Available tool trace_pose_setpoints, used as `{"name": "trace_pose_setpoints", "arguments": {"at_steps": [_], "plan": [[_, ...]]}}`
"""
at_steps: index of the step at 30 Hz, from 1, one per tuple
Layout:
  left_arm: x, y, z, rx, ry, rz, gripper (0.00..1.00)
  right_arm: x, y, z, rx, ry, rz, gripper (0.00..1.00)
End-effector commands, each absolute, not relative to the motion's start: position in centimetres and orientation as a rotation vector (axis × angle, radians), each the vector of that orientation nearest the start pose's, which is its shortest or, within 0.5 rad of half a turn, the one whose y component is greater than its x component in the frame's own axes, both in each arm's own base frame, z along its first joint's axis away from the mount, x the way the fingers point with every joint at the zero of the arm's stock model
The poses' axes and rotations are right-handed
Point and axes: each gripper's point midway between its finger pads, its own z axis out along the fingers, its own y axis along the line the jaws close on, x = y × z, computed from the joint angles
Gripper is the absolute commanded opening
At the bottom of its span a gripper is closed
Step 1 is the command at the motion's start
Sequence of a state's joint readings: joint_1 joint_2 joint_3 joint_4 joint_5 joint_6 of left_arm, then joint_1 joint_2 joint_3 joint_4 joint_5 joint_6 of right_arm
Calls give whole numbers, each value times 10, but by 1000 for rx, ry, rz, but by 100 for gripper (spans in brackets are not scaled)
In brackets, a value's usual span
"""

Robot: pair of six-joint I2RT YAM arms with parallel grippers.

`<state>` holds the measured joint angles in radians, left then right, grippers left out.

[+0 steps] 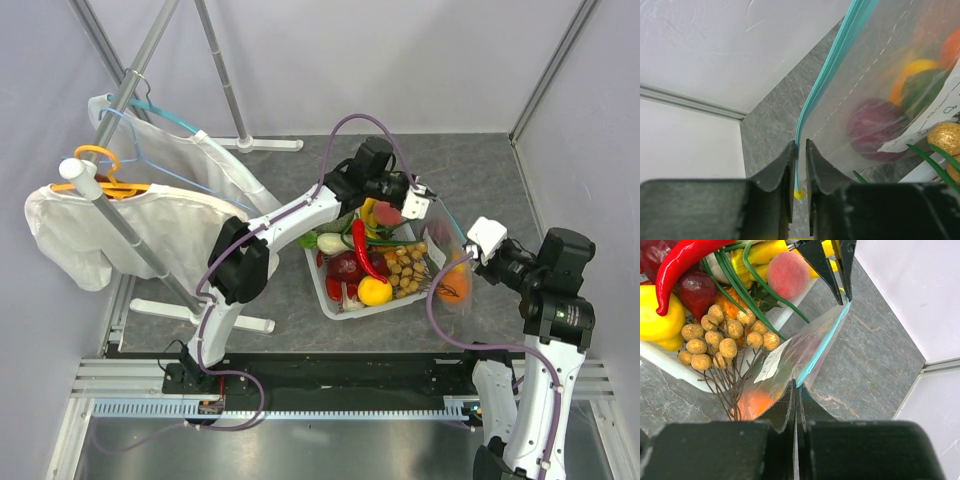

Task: Place the food in the zip-top bag and seal the zipper
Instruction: Pick up the zipper food storage bag at the center of the board.

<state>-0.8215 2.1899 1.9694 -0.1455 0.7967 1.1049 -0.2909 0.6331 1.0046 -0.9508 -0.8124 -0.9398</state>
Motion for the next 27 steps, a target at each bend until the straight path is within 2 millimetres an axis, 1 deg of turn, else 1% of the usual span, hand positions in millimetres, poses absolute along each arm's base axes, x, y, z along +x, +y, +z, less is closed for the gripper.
{"name": "trace_pose_setpoints", "arguments": {"at_steps": [1, 3, 6, 7, 8, 9, 10, 11, 12, 13, 14, 15, 17, 18, 21, 24, 25, 27], "plan": [[342, -534, 261, 1766, 471, -556, 8, 215, 44, 279, -1022, 1647, 52, 0], [342, -536, 263, 1762, 473, -556, 2, 219, 41, 279, -988, 1664, 50, 0], [348, -538, 264, 1737, 532, -567, 2, 227, 33, 282, -946, 1670, 4, 0], [353, -540, 271, 1714, 537, -555, 2, 229, 31, 281, -935, 1680, -1, 0], [358, -542, 269, 1697, 582, -557, 2, 230, 27, 280, -921, 1698, -12, 7], [361, -543, 270, 1687, 596, -556, 2, 230, 26, 280, -908, 1707, -12, 18], [363, -544, 276, 1668, 595, -552, 2, 231, 26, 280, -875, 1731, 8, 29], [365, -544, 277, 1660, 617, -564, 2, 231, 24, 281, -849, 1745, 7, 57], [364, -546, 276, 1659, 621, -572, 2, 232, 24, 289, -828, 1739, 7, 69], [364, -546, 277, 1656, 618, -573, 2, 234, 25, 291, -786, 1758, 41, 77], [363, -547, 278, 1654, 612, -574, 2, 235, 25, 295, -771, 1759, 54, 96], [363, -548, 277, 1655, 614, -577, 2, 236, 28, 307, -764, 1735, 64, 98], [362, -549, 278, 1649, 614, -583, 2, 239, 31, 314, -735, 1741, 105, 98], [362, -549, 278, 1646, 615, -587, 2, 239, 33, 323, -735, 1723, 119, 98], [361, -549, 284, 1629, 607, -589, 2, 243, 39, 327, -693, 1743, 201, 97], [358, -548, 283, 1625, 607, -600, 2, 247, 44, 322, -649, 1793, 302, 92], [357, -547, 285, 1624, 603, -600, 2, 252, 44, 315, -630, 1830, 346, 90], [356, -547, 285, 1627, 597, -598, 2, 256, 43, 311, -589, 1881, 391, 86]]}}
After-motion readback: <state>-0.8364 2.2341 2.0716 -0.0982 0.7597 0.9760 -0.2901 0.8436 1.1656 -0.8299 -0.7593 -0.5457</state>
